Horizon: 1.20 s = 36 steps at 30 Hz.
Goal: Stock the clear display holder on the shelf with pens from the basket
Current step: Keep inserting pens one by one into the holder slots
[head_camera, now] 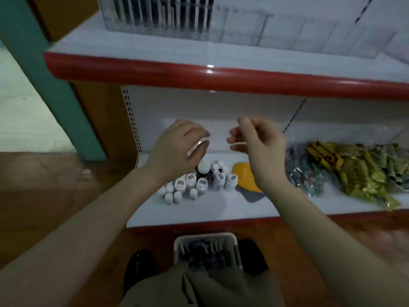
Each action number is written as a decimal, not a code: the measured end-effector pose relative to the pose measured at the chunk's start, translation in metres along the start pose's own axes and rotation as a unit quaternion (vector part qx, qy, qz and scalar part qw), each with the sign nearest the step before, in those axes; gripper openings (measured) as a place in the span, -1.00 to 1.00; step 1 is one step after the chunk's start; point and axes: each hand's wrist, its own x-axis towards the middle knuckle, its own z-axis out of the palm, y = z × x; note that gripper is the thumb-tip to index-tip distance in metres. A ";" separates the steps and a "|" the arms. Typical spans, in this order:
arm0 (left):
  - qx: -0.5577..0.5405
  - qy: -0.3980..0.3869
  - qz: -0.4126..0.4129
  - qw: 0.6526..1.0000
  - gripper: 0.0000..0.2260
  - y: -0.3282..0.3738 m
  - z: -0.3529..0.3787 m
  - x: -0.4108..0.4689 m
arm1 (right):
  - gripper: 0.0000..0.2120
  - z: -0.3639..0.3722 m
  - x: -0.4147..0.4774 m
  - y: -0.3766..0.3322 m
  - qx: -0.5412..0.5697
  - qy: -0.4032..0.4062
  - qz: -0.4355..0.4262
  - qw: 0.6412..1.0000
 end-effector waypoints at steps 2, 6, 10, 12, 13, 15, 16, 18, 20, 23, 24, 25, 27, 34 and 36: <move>-0.045 -0.116 -0.104 0.987 -0.65 -0.005 0.031 -0.045 | -0.87 -0.008 -0.025 0.057 -0.052 -0.026 0.083 0.995; -0.075 -0.258 -0.266 0.926 -0.66 -0.025 0.091 -0.114 | -0.76 -0.030 -0.073 0.181 -0.181 -0.104 0.286 0.935; -0.045 -0.323 -0.312 0.892 -0.70 -0.052 0.140 -0.136 | -0.69 -0.052 -0.116 0.283 -0.318 -0.205 0.413 0.828; -0.023 -0.316 -0.323 0.892 -0.72 -0.078 0.168 -0.138 | -0.65 -0.057 -0.129 0.321 -0.340 -0.230 0.451 0.793; -0.010 -0.311 -0.325 0.893 -0.72 -0.090 0.182 -0.136 | -0.63 -0.058 -0.132 0.338 -0.351 -0.239 0.462 0.778; 0.010 -0.298 -0.324 0.898 -0.73 -0.111 0.209 -0.127 | -0.65 -0.058 -0.135 0.366 -0.375 -0.259 0.480 0.749; 0.016 -0.292 -0.322 0.900 -0.75 -0.120 0.222 -0.122 | -0.69 -0.057 -0.135 0.377 -0.382 -0.272 0.489 0.735; 0.025 -0.302 -0.313 0.900 -0.77 -0.132 0.245 -0.113 | -0.77 -0.055 -0.134 0.396 -0.388 -0.294 0.502 0.715; 0.051 -0.328 -0.286 0.899 -0.82 -0.145 0.265 -0.108 | -0.68 -0.052 -0.134 0.410 -0.396 -0.311 0.507 0.700; 0.089 -0.335 -0.264 0.900 -0.85 -0.157 0.277 -0.105 | -0.60 -0.046 -0.137 0.426 -0.396 -0.328 0.510 0.690; 0.084 -0.334 -0.263 0.901 -0.84 -0.158 0.277 -0.104 | -0.62 -0.044 -0.138 0.429 -0.399 -0.327 0.511 0.687; 0.071 -0.331 -0.263 0.904 -0.84 -0.159 0.276 -0.104 | -0.68 -0.041 -0.139 0.433 -0.405 -0.324 0.507 0.688; 0.036 -0.305 -0.254 0.917 -0.83 -0.159 0.272 -0.105 | -0.77 -0.036 -0.141 0.438 -0.414 -0.314 0.504 0.690; -0.026 -0.048 -0.200 0.978 -0.70 -0.122 0.253 -0.112 | -0.54 -0.022 -0.148 0.439 -0.454 -0.308 0.474 0.689; -0.070 0.009 -0.194 0.978 -0.71 -0.103 0.247 -0.111 | -0.53 -0.019 -0.149 0.441 -0.449 -0.315 0.477 0.687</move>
